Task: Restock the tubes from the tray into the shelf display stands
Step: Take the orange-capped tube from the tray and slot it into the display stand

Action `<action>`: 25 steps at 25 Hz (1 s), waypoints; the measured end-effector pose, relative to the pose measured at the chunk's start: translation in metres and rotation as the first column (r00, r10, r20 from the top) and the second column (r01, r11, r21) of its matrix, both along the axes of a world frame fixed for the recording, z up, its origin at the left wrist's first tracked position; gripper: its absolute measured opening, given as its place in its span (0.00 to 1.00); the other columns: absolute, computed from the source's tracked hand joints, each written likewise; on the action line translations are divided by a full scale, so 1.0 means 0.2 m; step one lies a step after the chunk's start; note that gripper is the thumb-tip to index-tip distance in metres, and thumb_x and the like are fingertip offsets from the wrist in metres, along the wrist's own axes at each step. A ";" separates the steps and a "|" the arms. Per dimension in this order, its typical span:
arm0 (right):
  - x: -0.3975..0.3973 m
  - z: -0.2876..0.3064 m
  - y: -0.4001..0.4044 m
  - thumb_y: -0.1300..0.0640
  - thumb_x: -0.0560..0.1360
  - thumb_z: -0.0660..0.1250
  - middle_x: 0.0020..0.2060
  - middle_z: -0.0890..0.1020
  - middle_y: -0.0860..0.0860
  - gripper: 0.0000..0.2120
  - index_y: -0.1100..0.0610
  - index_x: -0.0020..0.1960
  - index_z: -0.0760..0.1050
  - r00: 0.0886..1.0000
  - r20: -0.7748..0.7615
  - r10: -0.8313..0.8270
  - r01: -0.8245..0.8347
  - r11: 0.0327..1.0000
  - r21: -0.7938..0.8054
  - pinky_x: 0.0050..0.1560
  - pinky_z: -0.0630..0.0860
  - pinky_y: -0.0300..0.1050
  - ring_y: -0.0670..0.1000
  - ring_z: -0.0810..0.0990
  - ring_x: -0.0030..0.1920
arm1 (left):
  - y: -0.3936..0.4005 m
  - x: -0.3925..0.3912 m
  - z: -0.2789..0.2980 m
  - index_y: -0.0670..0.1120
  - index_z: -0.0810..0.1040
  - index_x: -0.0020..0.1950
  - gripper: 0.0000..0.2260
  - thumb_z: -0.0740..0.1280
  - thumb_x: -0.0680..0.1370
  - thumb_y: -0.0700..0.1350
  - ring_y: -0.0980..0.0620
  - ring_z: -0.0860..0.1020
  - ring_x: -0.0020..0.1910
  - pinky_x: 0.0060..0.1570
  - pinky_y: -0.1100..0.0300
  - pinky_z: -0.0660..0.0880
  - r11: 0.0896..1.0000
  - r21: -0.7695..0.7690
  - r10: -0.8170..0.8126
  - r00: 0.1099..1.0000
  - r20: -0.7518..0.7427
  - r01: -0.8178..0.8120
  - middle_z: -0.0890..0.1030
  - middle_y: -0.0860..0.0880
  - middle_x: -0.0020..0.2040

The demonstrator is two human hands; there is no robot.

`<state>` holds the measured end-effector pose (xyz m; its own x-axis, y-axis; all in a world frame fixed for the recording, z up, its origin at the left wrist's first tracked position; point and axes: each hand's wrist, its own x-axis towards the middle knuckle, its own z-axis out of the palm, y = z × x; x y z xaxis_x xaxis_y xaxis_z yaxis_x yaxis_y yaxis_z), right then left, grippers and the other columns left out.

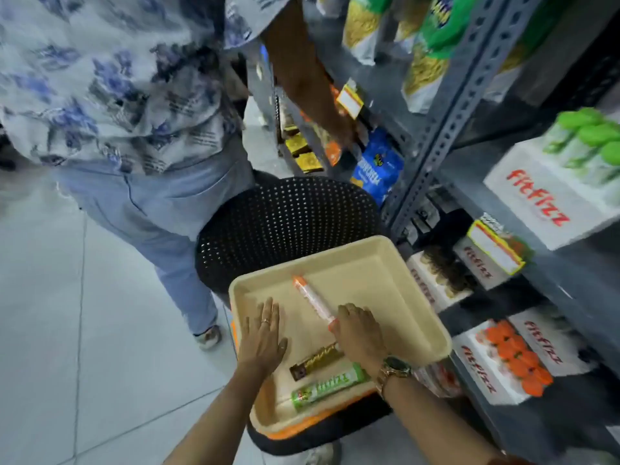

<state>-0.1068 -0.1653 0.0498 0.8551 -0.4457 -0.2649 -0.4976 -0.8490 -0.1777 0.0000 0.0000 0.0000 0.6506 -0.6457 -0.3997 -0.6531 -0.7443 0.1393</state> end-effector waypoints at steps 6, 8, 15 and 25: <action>0.15 -0.18 -0.07 0.46 0.76 0.63 0.51 0.82 0.56 0.19 0.60 0.56 0.78 0.965 -0.148 -0.218 0.231 0.969 0.081 0.44 0.77 0.45 0.55 0.81 0.48 | -0.09 0.05 -0.17 0.44 0.41 0.77 0.32 0.53 0.81 0.56 0.44 0.42 0.78 0.76 0.46 0.45 0.999 0.047 0.020 0.996 -0.087 -0.016 0.40 0.44 0.79; 0.17 -0.20 -0.09 0.47 0.74 0.65 0.49 0.82 0.56 0.18 0.60 0.56 0.78 0.956 -0.169 -0.238 0.255 0.963 0.086 0.42 0.78 0.45 0.55 0.82 0.46 | -0.11 0.05 -0.20 0.45 0.38 0.77 0.33 0.51 0.81 0.57 0.46 0.39 0.77 0.75 0.45 0.44 0.996 0.083 0.042 0.991 -0.125 -0.032 0.37 0.46 0.78; 0.16 -0.21 -0.13 0.52 0.75 0.66 0.51 0.83 0.56 0.14 0.60 0.56 0.75 0.962 -0.113 -0.248 0.259 0.962 0.091 0.45 0.78 0.46 0.55 0.82 0.49 | -0.15 0.04 -0.23 0.46 0.32 0.75 0.32 0.46 0.81 0.60 0.47 0.36 0.76 0.75 0.45 0.44 0.975 0.220 0.043 0.990 -0.134 -0.012 0.31 0.48 0.76; -0.02 0.33 -0.30 0.56 0.71 0.69 0.46 0.80 0.57 0.10 0.59 0.48 0.74 0.913 0.231 -0.336 0.253 0.911 0.325 0.45 0.77 0.50 0.59 0.79 0.47 | -0.32 0.01 0.07 0.41 0.39 0.76 0.29 0.49 0.83 0.52 0.46 0.40 0.77 0.76 0.47 0.45 0.999 0.047 -0.014 0.987 -0.161 0.021 0.38 0.44 0.78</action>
